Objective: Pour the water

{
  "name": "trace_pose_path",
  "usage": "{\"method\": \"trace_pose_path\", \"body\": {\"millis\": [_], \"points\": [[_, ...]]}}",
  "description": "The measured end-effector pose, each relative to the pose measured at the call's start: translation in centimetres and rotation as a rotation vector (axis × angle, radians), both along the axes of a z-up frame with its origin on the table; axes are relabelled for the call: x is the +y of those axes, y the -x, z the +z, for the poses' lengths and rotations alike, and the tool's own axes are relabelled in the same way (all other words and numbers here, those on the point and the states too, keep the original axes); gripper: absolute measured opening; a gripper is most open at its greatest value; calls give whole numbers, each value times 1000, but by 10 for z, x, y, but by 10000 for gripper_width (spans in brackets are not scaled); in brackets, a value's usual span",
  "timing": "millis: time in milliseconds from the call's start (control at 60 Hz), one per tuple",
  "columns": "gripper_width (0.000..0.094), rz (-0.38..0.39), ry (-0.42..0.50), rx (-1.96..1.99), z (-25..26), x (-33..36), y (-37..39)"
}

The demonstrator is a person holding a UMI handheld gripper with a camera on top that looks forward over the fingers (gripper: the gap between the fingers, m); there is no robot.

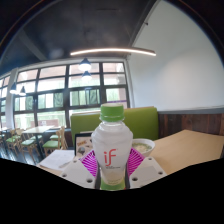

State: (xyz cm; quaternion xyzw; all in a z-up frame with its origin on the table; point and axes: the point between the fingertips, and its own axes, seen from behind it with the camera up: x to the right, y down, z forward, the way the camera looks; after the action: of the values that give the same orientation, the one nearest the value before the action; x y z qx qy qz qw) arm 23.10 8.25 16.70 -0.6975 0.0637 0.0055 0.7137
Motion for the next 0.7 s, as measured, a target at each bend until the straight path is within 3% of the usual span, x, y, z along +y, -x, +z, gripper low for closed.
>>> {"method": "trace_pose_path", "body": {"millis": [33,283,333,367,550,700], "points": [[330,19,28,-11,-31,10,-11],[330,1,152,-55,-95,40,-23],[354,-14,204,-60,-108,24,6],[333,-18,159,-56,-99,27,6],[329,-53,197,-64,-106,27,1],[514,-60,251,-49,-105,21,7]]}}
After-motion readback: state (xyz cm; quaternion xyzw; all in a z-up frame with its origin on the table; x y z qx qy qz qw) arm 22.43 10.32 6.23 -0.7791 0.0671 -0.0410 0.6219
